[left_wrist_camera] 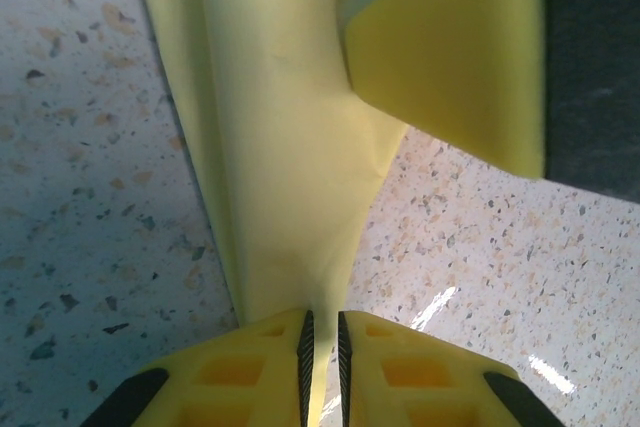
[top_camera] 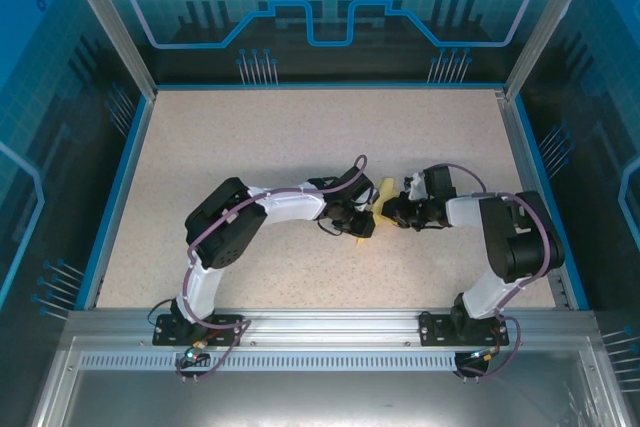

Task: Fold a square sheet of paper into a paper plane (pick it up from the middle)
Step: Fold the wing for the fifth time at the center of the table.

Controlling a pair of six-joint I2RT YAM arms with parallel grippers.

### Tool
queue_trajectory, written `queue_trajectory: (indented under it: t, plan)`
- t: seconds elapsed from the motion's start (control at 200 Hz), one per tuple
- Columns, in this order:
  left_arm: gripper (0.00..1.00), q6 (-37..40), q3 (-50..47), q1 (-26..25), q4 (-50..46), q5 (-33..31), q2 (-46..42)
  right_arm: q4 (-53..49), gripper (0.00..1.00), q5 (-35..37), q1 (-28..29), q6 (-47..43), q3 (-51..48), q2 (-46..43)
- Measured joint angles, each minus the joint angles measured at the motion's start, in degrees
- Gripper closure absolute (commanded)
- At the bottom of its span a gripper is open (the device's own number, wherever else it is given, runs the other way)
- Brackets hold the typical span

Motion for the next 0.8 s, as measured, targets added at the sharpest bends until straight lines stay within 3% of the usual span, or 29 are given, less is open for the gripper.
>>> queue_trajectory:
  t: [0.255,0.8]
  plan:
    - [0.83,0.0,-0.39,0.24,1.09,0.0,0.0,-1.14,0.86,0.26,-0.04,0.02,-0.9,-3.21]
    - [0.82,0.22,-1.2,0.61,3.23,0.0,0.0,-3.15,0.93,0.5,-0.04,-1.92,2.16,-0.63]
